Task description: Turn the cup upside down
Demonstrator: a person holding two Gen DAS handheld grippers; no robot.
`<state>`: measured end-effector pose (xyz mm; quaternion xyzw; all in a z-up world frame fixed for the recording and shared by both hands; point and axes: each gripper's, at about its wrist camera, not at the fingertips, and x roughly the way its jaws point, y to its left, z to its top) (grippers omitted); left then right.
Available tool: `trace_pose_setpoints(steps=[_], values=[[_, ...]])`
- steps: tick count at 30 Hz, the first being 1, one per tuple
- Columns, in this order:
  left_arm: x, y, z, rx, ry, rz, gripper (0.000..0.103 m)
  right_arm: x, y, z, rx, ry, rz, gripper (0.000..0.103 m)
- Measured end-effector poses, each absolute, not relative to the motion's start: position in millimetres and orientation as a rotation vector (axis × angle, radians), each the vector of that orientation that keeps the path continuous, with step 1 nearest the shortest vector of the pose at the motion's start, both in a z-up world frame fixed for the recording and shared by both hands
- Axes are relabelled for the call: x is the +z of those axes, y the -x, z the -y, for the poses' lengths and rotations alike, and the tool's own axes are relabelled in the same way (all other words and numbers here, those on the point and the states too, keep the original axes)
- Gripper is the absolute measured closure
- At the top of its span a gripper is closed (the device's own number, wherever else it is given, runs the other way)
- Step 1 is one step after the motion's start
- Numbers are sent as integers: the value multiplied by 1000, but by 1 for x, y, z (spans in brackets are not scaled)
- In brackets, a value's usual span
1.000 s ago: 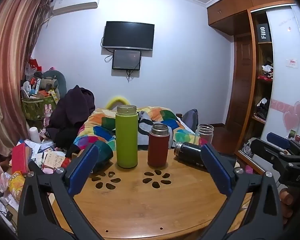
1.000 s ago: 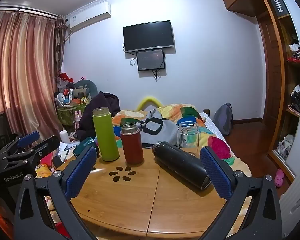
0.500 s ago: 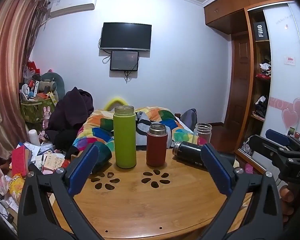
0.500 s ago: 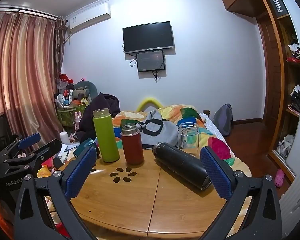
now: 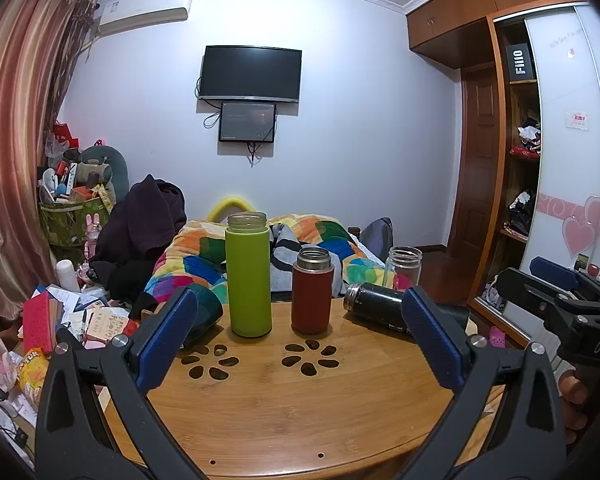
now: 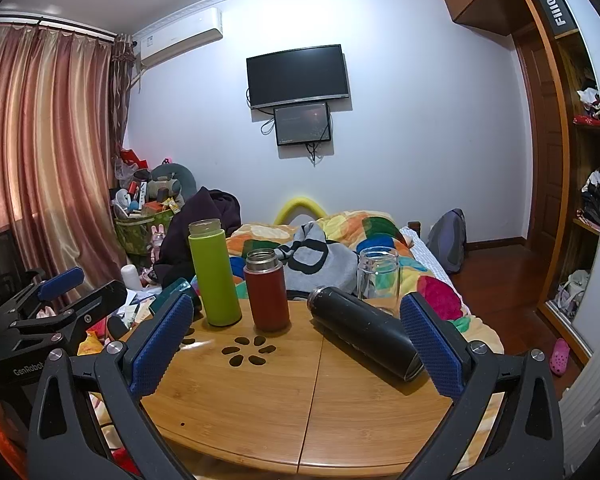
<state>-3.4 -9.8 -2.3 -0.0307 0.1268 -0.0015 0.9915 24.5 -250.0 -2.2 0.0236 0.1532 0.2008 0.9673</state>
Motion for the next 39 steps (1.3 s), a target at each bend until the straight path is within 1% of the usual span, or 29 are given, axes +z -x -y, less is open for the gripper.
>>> trace_pose_setpoints(steps=[39], values=[[-1,2,10,-12,66,-254,0,0,-22,248,408,-50,-303,0]])
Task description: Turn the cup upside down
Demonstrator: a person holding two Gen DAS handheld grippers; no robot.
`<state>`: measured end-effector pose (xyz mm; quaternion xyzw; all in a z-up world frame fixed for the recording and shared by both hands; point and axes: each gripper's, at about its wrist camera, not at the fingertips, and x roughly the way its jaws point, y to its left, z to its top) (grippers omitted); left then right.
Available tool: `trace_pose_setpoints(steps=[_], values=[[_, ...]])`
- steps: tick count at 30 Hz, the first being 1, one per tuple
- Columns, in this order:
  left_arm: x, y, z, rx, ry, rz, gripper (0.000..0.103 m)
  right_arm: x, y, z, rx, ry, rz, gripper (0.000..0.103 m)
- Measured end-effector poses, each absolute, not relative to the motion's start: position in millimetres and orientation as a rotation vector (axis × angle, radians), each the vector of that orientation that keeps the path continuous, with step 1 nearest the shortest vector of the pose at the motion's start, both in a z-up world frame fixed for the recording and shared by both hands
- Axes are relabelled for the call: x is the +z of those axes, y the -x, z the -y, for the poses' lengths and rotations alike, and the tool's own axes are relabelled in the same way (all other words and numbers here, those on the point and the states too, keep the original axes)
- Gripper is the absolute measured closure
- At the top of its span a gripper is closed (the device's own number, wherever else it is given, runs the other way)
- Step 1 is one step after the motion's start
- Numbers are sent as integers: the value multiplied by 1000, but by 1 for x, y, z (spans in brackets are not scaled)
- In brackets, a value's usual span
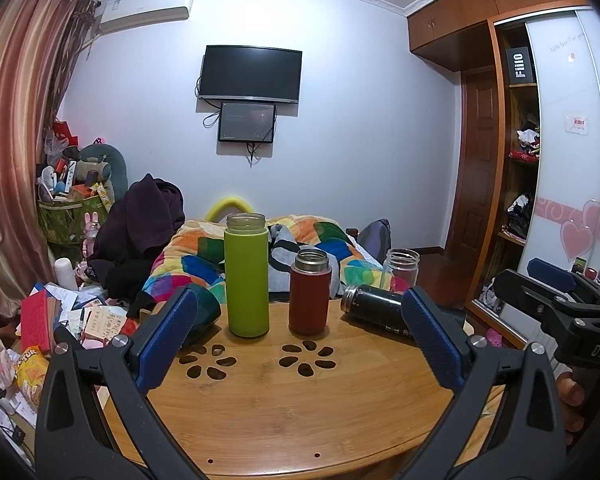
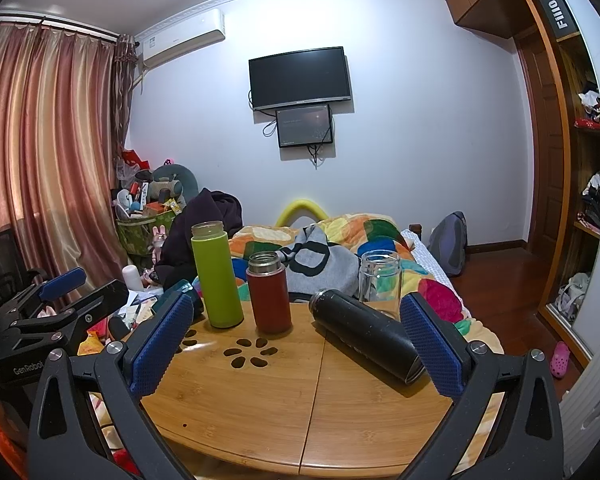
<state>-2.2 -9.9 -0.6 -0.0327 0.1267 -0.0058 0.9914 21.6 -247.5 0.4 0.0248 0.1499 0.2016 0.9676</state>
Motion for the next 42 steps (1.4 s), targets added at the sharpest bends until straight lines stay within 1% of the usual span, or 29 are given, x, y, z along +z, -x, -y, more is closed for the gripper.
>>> trace_pose_setpoints(steps=[20,26,32,37,40,42], values=[[-3,-1,8,-18,81,-273,0,1,-22,249,409,-53,-303,0],[-8,-14,12,-27,72,-305,0,-3,-26,253,401,-57,-310,0],[-27,-60,31,-116,56,-407,0,-19,-43,265,348,-68,-354,0],[-53,-125,39,-119,58,-534,0,-39,-61,281,317,-87,-408,0],[-68,-163,35,-101,104,-597,0,-52,-72,289,303,-102,-446,0],[-74,-185,32,-82,131,-625,14,-60,-78,295,301,-116,-469,0]])
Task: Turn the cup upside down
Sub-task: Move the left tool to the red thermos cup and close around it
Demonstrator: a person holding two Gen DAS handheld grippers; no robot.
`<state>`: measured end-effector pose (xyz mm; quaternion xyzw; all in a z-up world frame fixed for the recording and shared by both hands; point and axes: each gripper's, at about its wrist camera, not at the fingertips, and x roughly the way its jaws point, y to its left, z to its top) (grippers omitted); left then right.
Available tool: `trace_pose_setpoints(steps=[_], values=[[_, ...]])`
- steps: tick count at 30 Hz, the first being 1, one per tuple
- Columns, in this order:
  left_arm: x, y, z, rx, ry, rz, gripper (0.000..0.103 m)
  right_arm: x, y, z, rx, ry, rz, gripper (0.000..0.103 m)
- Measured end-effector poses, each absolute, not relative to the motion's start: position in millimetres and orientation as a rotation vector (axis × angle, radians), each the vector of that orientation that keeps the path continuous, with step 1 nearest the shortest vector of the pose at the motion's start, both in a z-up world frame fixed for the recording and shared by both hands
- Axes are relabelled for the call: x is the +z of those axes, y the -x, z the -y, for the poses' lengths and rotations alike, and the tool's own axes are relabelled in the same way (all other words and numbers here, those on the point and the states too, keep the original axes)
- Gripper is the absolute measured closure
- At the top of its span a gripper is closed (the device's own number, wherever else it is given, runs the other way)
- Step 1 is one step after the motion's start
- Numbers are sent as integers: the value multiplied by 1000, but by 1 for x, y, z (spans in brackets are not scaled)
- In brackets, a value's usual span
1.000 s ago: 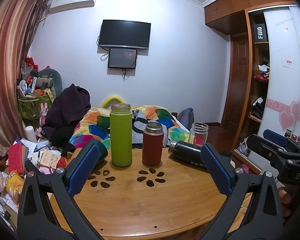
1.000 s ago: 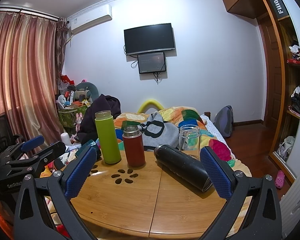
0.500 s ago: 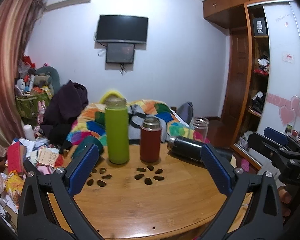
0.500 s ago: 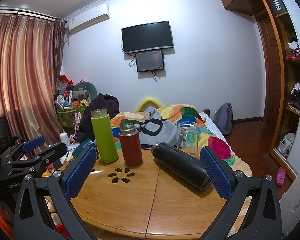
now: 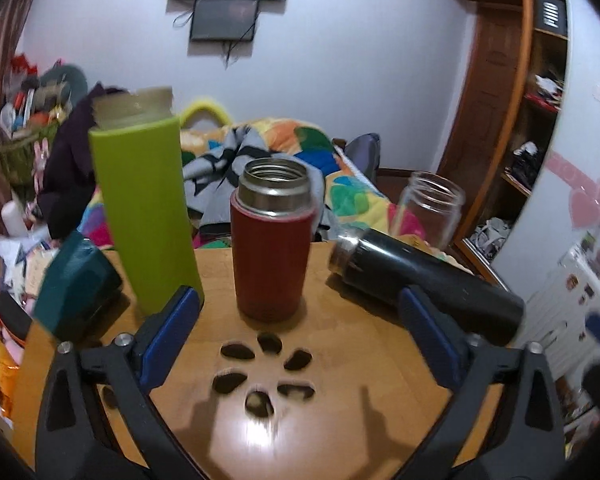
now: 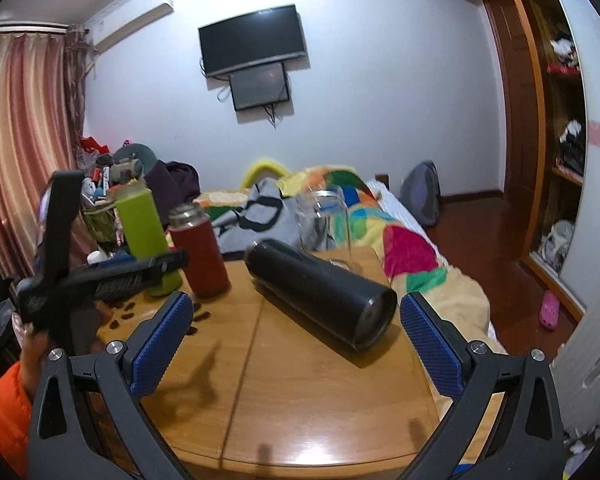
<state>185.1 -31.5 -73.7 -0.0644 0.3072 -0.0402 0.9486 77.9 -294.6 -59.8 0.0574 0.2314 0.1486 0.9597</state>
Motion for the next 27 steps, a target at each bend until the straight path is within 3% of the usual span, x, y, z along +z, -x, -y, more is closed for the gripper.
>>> trace_pose_setpoints(steps=[1,10,14,27], values=[[-75,-191,32,-75,129,-634,22,-62,-80,297,300,-123,-478,0],[-87,-235,41,8,82,-670,26,-87,-98,311,300,-182,-549,0],[-90,-245,37,42,100,-683,41,-89,-100,311,305,-186,-553,0],[-77,-198,45,-198,65,-767,42,-94,-91,286,357,-113,-533,0]])
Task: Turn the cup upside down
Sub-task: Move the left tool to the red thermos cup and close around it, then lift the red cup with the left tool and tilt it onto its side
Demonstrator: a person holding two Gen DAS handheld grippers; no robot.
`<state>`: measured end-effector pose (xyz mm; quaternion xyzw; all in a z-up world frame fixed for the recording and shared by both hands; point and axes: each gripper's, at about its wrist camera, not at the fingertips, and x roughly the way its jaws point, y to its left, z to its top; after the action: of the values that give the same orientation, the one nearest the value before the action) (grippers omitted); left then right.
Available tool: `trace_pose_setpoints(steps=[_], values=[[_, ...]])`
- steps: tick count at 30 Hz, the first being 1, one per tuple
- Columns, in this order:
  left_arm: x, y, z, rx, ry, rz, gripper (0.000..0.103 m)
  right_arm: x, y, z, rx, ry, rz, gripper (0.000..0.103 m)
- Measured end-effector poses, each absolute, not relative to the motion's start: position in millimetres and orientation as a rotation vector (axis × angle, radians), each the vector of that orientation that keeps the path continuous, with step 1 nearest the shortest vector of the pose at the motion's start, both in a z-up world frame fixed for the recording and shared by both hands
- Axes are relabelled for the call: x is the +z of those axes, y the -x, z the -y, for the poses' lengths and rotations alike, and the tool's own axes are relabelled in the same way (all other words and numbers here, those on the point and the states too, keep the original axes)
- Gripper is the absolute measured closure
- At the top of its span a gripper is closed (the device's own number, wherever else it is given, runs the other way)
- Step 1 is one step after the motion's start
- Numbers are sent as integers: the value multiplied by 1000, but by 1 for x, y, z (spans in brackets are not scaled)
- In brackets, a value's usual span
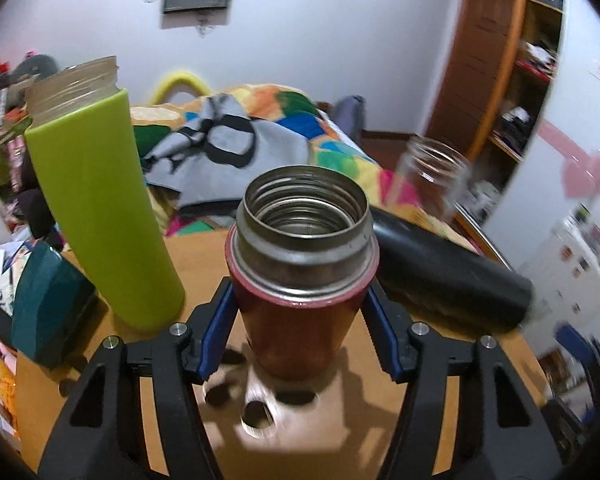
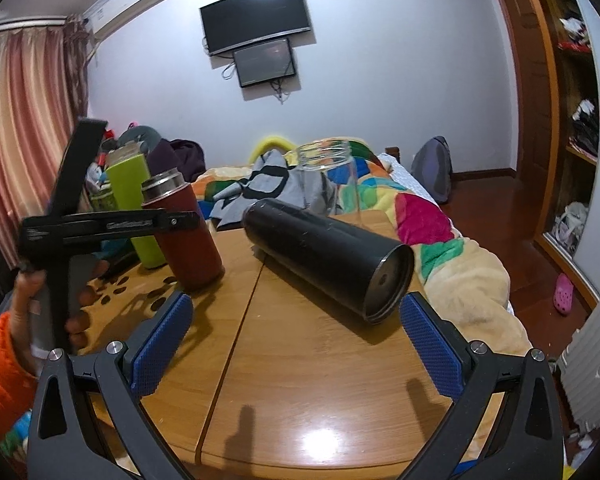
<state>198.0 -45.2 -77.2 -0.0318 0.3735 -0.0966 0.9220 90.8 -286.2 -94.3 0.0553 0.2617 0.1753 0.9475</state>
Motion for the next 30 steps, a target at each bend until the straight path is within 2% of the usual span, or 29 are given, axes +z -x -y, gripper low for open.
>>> trace_pose_setpoints(steps=[12,27,29,30], values=[[-64,-89,58,-416,-79,-788,42,-110,-55,254,524,1,-547,0],[-66,-89,39,-496,19,-761,41,-124,-55,199,668,98,-537,0],[-66,-90,36,-505,42,-761,41,-126,-59,191,679,103,-535,2],[-66,-90,33,-510,58,-760,41,-126,-61,187,687,107,-533,7]])
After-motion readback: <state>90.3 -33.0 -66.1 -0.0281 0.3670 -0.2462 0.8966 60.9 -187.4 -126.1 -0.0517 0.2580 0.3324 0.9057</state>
